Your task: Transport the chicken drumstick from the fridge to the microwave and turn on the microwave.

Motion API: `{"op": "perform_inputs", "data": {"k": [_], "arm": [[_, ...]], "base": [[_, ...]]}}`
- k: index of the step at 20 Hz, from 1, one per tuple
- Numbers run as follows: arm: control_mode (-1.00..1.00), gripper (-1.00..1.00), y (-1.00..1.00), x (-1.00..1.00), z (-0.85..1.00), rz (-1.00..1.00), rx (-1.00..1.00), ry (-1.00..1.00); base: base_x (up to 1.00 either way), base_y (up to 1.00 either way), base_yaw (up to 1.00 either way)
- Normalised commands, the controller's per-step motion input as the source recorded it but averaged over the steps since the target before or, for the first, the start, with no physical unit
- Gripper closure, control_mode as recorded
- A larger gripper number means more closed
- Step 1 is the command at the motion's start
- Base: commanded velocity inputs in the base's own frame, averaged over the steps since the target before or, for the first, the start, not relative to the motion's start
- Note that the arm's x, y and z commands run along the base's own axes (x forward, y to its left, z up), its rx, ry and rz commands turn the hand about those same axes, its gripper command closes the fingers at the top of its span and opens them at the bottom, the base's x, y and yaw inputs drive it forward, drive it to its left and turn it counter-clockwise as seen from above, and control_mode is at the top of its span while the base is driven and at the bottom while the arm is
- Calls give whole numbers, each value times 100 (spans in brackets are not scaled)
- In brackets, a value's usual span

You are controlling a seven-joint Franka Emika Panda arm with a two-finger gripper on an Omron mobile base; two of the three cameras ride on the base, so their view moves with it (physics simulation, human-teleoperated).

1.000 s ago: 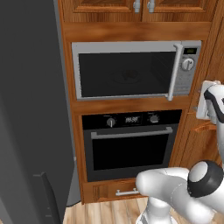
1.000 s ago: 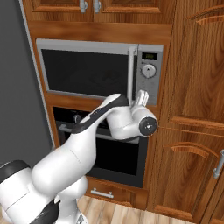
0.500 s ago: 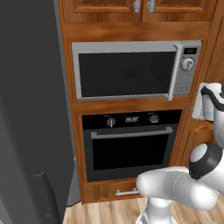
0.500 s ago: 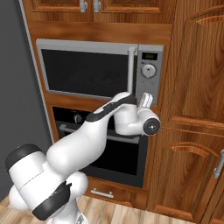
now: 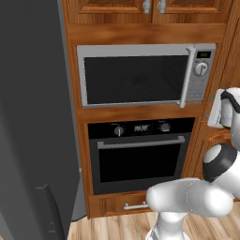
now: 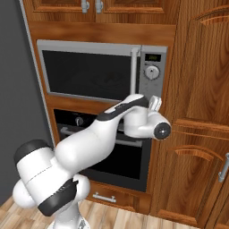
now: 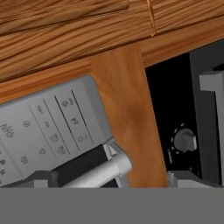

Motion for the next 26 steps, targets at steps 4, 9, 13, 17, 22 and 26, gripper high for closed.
{"op": "perform_inputs", "data": {"k": [4,9,13,17,22,26], "arm": [[-100,-100,1,20,0,4,3,0],[-100,-100,0,18,0,4,4,0],[-100,-100,0,24,-5,3,2,0],[-100,-100,-4,19,-15,4,2,0],[-100,-100,-12,28,-11,4,5,0],[-100,-100,-16,22,-5,6,6,0]], "base": [[0,0,0],[0,0,0],[0,0,0],[0,0,0],[0,0,0],[0,0,0]]}}
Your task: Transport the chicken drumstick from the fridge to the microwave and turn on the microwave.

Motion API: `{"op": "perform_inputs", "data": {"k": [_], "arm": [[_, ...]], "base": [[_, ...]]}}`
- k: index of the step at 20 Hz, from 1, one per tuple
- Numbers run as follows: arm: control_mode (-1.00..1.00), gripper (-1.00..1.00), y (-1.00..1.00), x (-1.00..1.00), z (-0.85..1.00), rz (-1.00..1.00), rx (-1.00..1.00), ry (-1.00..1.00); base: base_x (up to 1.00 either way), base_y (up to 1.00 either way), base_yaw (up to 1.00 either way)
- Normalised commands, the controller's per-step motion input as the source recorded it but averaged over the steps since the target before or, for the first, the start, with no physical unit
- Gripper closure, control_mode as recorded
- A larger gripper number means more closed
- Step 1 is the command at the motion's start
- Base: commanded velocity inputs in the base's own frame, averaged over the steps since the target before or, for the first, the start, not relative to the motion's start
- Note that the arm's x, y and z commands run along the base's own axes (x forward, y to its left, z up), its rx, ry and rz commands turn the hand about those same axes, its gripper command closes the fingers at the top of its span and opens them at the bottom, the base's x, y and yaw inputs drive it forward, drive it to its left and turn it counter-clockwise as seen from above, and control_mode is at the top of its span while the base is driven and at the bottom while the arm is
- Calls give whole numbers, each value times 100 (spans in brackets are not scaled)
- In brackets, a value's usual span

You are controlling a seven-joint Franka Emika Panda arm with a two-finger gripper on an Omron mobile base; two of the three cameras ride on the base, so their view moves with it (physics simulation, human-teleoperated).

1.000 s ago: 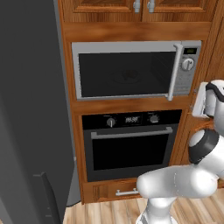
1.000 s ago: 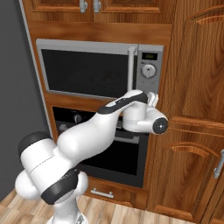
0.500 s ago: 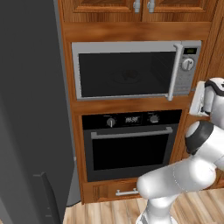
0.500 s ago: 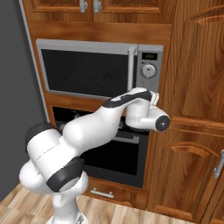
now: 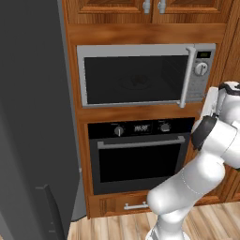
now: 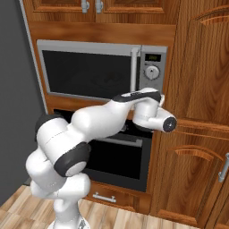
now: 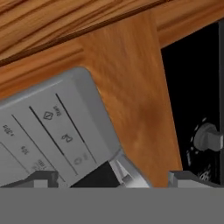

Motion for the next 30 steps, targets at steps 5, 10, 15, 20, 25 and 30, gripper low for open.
{"op": "perform_inputs", "data": {"k": [5,10,15,20,25,30], "arm": [[-100,-100,-22,11,-4,7,7,0],[-100,-100,-12,16,-10,6,4,0],[-100,-100,5,26,-22,4,0,0],[-100,-100,10,35,-28,1,0,0],[-100,-100,-2,39,-8,2,2,0],[-100,-100,-8,32,0,1,2,-1]], "base": [[0,0,0],[0,0,0],[0,0,0],[0,0,0],[0,0,0],[0,0,0]]}}
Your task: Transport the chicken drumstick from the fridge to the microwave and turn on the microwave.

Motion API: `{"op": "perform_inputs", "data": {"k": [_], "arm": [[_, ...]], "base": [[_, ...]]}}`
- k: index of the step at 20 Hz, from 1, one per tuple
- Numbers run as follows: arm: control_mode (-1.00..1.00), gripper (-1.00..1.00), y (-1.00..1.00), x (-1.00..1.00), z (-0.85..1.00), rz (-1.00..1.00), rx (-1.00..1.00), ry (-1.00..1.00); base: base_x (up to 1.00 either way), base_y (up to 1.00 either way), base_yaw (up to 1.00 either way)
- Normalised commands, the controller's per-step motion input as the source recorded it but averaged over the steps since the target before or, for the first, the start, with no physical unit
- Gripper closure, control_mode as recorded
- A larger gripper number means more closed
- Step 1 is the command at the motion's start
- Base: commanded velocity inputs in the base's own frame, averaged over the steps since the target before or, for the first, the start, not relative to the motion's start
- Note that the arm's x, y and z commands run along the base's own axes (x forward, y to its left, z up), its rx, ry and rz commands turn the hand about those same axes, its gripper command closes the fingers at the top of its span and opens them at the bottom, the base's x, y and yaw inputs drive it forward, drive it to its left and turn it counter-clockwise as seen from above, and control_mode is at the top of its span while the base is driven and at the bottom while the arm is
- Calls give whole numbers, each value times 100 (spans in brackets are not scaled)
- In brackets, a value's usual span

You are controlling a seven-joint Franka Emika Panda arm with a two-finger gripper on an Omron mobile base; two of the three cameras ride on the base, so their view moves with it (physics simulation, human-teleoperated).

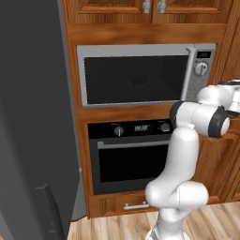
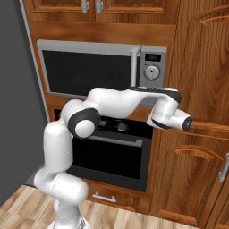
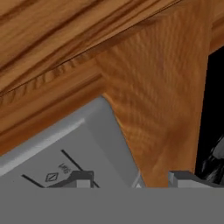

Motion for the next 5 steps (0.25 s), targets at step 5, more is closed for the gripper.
{"op": "perform_inputs", "data": {"k": [5], "arm": [[-100,-100,0,11,1,0,0,-6]], "base": [[0,0,0]]}}
